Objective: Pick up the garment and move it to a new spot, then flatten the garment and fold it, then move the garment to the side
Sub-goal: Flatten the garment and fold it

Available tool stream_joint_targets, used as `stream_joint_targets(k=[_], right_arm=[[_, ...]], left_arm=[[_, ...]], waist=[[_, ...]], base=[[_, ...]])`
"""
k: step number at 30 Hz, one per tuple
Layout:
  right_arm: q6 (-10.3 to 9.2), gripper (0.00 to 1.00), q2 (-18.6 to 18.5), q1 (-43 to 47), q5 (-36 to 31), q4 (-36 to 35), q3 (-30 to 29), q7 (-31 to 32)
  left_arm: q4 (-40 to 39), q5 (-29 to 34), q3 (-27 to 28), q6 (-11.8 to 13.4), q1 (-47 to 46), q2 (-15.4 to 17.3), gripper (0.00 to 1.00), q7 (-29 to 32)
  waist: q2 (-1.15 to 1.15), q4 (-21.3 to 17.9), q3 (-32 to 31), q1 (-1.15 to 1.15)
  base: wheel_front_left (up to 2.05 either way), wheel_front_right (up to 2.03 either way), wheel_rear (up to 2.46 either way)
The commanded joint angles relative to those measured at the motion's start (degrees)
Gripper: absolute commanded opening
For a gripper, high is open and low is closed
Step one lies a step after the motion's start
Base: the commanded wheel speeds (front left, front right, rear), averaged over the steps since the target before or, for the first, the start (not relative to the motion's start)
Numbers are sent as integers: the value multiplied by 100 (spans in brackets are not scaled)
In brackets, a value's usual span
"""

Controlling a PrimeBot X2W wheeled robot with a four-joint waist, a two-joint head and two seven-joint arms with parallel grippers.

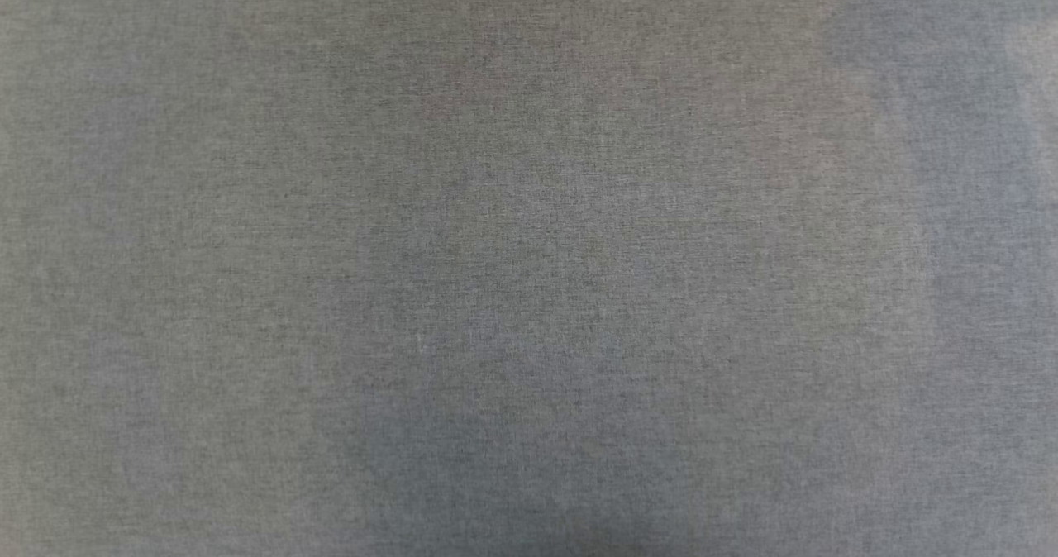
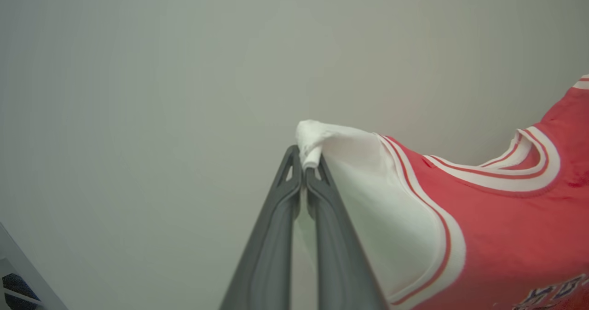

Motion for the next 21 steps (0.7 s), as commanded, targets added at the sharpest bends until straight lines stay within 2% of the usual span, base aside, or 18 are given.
stream_joint_targets(k=[1,10,11,13,17,21], right_arm=[[-5,0,25,19,78,50,86,-96],[-5,0,133,987,726,102,799,-681],[-5,0,160,1443,971,53,1015,-862],[-5,0,153,1750,1126,15,1118,-1002],[-5,0,130,2467,1395,-150,1399,-1173],[-5,0,47,3234,1594,-352,1611,-1333]], left_arm=[[45,-51,-10,-25,76,-22,0,-69],[-112,-459,-217,-44,1270,185,0,-241],[-318,-648,-218,-45,1922,334,0,-266],[-460,-721,-186,-33,2369,453,0,-277],[-862,-846,-79,127,3387,673,0,-286],[-1478,-948,151,412,4576,901,0,-288]], waist=[[0,17,-5,-1],[0,-35,-360,-1],[0,-36,-550,-1],[0,-35,-673,-1],[0,-35,-957,-1],[0,-29,-1252,-1]], base=[[0,0,0],[0,0,0],[0,0,0],[0,0,0],[0,0,0],[0,0,0]])
